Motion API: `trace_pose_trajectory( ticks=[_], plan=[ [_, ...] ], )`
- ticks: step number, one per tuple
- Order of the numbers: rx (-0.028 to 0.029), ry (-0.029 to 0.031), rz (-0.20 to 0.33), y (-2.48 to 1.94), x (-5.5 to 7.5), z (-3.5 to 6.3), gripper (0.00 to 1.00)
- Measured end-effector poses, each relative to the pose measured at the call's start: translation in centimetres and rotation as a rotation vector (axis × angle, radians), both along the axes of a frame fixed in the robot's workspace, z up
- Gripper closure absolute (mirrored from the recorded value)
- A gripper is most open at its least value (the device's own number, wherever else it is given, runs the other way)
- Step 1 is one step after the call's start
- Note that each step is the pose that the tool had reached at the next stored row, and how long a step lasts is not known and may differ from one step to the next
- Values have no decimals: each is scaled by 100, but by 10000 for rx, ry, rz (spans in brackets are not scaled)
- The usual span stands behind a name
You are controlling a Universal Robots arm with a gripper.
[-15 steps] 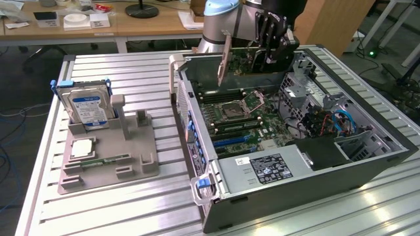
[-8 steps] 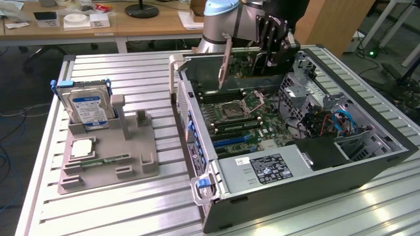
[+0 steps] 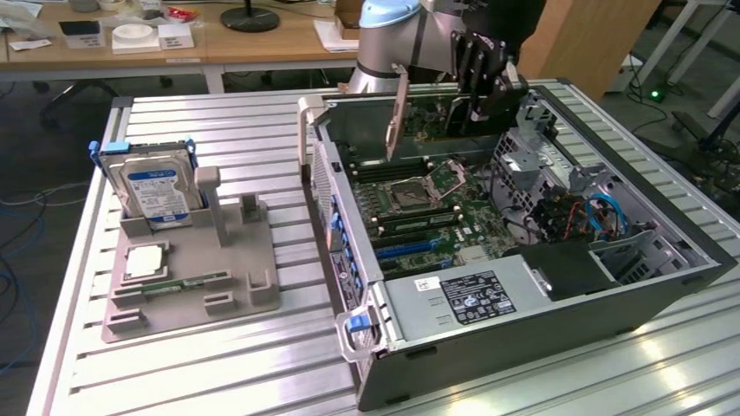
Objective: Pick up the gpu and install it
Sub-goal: 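Insert the gpu into the slot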
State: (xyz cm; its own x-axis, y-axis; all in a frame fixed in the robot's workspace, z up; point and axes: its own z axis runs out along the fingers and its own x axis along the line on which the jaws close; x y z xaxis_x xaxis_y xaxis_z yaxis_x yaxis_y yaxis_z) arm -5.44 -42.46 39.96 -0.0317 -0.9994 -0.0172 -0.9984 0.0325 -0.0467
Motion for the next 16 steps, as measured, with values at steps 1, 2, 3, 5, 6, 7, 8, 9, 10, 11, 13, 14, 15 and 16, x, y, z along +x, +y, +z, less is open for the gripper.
trace_pose_trajectory(
  ticks=[1,2,3,5,6,7,8,9,10,11,13,14,15,16],
  plan=[
    [1,3,-5,-8,0,-5,72],
    [3,6,-9,-18,0,-9,72],
    [2,6,-11,-26,1,-14,72],
    [4,6,-18,-37,0,-25,72],
    [3,7,-20,-41,0,-28,72],
    [1,9,-22,-43,0,-31,72],
    [1,16,-24,-43,1,-34,72],
    [1,28,-24,-44,1,-38,72],
    [1,37,-24,-45,1,-44,72],
    [2,44,-25,-46,0,-53,72],
    [2,48,-25,-48,0,-70,72],
    [2,48,-24,-50,1,-78,72],
    [2,48,-24,-52,1,-87,72],
    [2,48,-25,-53,1,-96,72]
  ],
)
